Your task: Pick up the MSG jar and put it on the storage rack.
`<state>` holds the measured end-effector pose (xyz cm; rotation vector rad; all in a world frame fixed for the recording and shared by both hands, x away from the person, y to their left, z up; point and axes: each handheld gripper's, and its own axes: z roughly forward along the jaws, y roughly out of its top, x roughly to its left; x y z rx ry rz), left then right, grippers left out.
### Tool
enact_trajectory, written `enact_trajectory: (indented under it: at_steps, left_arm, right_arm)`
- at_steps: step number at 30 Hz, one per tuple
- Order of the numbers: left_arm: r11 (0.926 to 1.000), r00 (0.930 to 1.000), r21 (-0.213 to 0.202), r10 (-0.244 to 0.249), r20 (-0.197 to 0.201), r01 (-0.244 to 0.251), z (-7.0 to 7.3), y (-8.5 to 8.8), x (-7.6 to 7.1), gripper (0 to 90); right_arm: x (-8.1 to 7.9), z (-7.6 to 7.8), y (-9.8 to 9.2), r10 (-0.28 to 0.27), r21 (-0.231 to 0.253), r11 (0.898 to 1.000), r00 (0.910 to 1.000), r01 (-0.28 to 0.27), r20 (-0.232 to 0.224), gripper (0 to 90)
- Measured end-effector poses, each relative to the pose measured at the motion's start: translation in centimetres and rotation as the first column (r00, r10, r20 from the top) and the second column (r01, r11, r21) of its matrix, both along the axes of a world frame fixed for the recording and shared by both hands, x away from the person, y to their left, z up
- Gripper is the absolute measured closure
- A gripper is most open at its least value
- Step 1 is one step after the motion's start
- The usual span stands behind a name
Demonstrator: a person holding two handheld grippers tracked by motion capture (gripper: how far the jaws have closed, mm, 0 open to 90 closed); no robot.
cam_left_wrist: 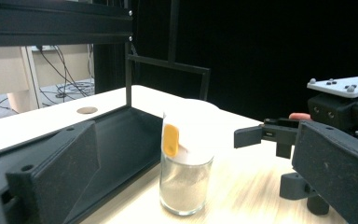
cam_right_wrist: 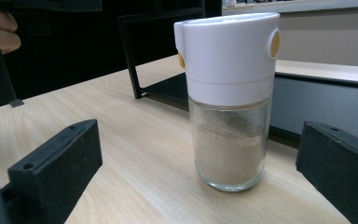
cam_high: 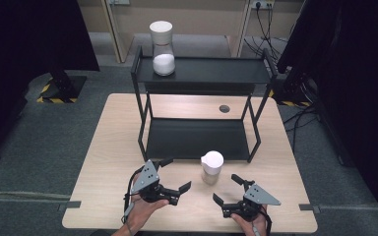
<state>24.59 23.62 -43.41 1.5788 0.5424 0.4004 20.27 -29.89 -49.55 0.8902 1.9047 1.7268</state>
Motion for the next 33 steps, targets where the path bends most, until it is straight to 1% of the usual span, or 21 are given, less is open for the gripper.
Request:
enact_trajectory:
  at_steps: [3,9,12,14,17,20,22,28,33]
  left_arm:
    - [1.0000,0.9999,-0.004,-0.004,-0.014,0.004,-0.7,0.2,0.0,0.1]
    - [0.9998,0.9999,-0.008,0.017,0.005,-0.016,-2.0,0.5,-0.3,0.2]
    - [0.9997,0.9998,-0.014,0.020,0.005,-0.020,-2.4,0.7,-0.4,0.1]
    - [0.9998,0.9998,-0.013,0.018,0.013,-0.018,-2.8,0.7,-0.5,0.1]
    - [0.9999,0.9999,-0.012,0.009,0.012,-0.009,-3.3,0.8,-0.6,0.2]
    - [0.9999,0.9998,-0.003,0.011,0.017,-0.011,-3.8,0.8,-0.7,0.2]
    - [0.9999,0.9998,-0.004,0.011,0.015,-0.011,-4.2,0.8,-0.8,0.2]
    - [1.0000,0.9997,-0.006,0.005,0.023,-0.004,-4.7,0.9,-0.9,0.2]
    - [0.9999,0.9999,-0.014,0.003,0.011,-0.003,-5.1,1.0,-1.0,0.2]
  right_arm:
    - [0.0,0.0,0.0,0.000,0.002,1.000,1.0000,0.000,0.000,0.5]
    - [0.0,0.0,-0.1,0.000,0.001,1.000,1.0000,0.000,0.001,0.5]
    - [0.0,0.0,-0.1,0.000,0.001,1.000,1.0000,0.000,0.002,0.5]
    - [0.0,0.0,-0.1,0.000,0.001,1.000,1.0000,0.000,0.002,0.5]
    - [0.0,0.0,-0.1,-0.001,0.002,1.000,1.0000,0.001,0.002,0.5]
    - [0.0,0.0,-0.1,0.000,0.002,1.000,1.0000,0.000,0.001,0.5]
    - [0.0,0.0,-0.2,0.000,0.002,1.000,1.0000,0.000,0.002,0.5]
    - [0.0,0.0,-0.2,0.000,0.002,1.000,1.0000,0.000,0.002,0.5]
    - [0.0,-0.1,-0.2,0.000,0.005,1.000,1.0000,0.000,0.001,0.5]
